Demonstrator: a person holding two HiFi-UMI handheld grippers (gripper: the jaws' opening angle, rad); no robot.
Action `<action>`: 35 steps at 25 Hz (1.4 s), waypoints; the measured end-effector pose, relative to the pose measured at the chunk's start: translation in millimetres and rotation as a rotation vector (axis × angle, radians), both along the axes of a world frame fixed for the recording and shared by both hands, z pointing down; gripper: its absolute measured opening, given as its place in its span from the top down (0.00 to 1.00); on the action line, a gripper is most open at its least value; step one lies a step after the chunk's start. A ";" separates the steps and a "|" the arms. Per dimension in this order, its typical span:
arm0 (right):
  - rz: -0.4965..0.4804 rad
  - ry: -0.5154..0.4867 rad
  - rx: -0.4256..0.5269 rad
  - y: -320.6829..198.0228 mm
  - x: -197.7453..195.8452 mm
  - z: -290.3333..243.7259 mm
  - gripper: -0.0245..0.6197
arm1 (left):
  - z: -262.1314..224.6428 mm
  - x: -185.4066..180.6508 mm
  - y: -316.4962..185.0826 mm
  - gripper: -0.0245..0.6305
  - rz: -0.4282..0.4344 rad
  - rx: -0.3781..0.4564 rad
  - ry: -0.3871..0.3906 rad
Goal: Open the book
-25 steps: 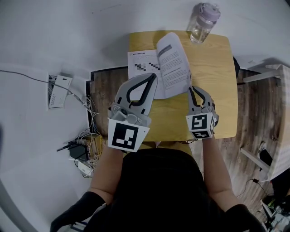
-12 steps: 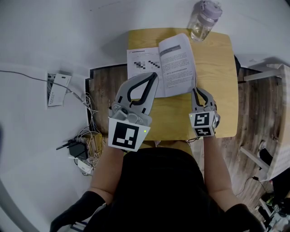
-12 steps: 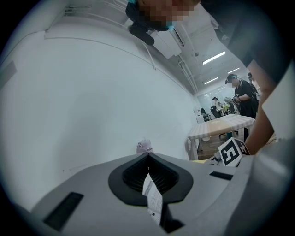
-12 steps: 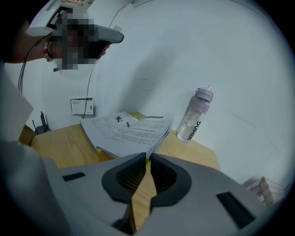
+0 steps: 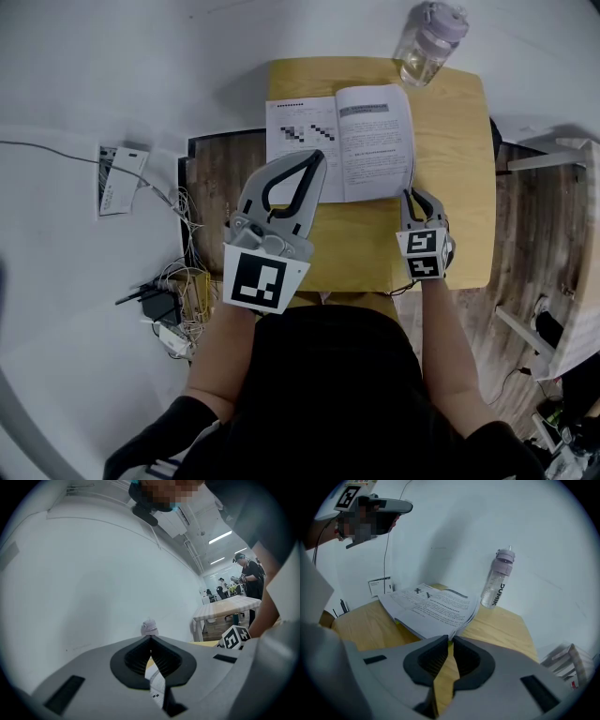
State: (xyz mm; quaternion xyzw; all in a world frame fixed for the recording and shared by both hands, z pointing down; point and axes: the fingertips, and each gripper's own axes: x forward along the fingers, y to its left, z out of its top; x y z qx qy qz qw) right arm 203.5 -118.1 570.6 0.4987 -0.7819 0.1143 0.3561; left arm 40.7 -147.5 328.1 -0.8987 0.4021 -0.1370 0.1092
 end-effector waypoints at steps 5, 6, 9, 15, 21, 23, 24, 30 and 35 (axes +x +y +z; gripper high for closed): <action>0.011 -0.018 -0.038 1.5 1.7 13.5 0.89 | 3.2 -1.0 -2.8 0.95 -0.005 -0.003 0.002; 0.012 -0.019 -0.045 1.8 1.8 16.2 0.89 | 4.0 -1.4 -3.0 0.95 -0.006 -0.006 0.000; 0.031 -0.041 -0.073 3.5 1.9 24.0 0.89 | 6.7 -1.8 -3.4 0.95 -0.008 -0.016 0.000; 0.051 -0.052 -0.105 5.2 2.3 34.4 0.89 | 7.2 -4.5 -4.0 0.95 -0.014 -0.018 0.003; 0.058 -0.071 -0.108 5.9 3.5 39.8 0.89 | 9.4 -3.1 -0.9 0.95 -0.009 -0.024 0.003; 0.060 -0.071 -0.107 6.4 3.5 39.5 0.89 | 9.0 -2.8 0.2 0.95 -0.009 -0.021 0.003; 0.063 -0.072 -0.108 6.4 3.7 39.6 0.89 | 8.6 -2.8 0.2 0.95 -0.009 -0.020 0.005; 0.113 -0.094 -0.115 3.4 7.5 40.8 0.85 | 7.0 -2.1 2.1 0.95 -0.008 -0.018 0.002; 0.115 -0.039 -0.103 -0.1 8.5 39.6 0.80 | 6.3 -2.6 4.7 0.95 -0.007 -0.014 0.000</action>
